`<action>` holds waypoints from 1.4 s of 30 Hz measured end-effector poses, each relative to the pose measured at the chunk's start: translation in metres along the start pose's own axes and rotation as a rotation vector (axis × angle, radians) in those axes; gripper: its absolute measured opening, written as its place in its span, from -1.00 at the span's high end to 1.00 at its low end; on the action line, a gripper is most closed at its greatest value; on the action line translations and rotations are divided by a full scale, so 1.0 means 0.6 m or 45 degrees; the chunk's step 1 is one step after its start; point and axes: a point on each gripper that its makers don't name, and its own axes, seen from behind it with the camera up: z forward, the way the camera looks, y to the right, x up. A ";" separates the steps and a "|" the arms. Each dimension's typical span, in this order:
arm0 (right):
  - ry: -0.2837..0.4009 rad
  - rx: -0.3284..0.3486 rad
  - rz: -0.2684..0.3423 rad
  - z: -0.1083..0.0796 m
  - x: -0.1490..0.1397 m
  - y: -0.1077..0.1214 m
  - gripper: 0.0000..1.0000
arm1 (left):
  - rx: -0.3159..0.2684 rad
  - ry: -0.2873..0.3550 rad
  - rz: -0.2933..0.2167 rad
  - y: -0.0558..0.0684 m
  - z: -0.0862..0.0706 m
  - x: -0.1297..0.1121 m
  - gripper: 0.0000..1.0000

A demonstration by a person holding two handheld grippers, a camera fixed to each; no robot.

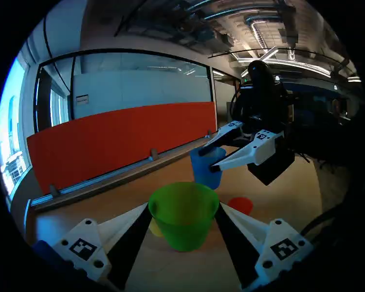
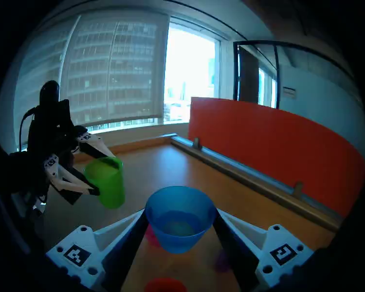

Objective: Pour water

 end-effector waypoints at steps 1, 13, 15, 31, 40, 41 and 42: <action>0.013 -0.002 0.001 -0.003 0.005 -0.002 -0.86 | -0.001 0.005 0.001 0.002 -0.001 0.003 -0.77; 0.131 -0.022 -0.022 -0.026 0.045 -0.017 -0.85 | -0.023 0.052 -0.032 0.020 -0.003 0.023 -0.76; 0.149 -0.025 -0.028 -0.029 0.051 -0.019 -0.86 | -0.030 0.058 -0.038 0.024 -0.003 0.024 -0.77; 0.248 -0.052 -0.047 -0.064 0.085 -0.031 -0.86 | -0.075 0.065 -0.052 0.054 0.005 0.024 -0.76; 0.317 -0.041 -0.077 -0.088 0.119 -0.049 -0.85 | -0.111 0.096 -0.053 0.076 0.009 0.031 -0.76; 0.322 -0.044 -0.081 -0.090 0.122 -0.049 -0.85 | -0.116 0.099 -0.053 0.079 0.009 0.032 -0.76; 0.325 -0.046 -0.086 -0.092 0.124 -0.049 -0.85 | -0.119 0.104 -0.053 0.081 0.008 0.033 -0.76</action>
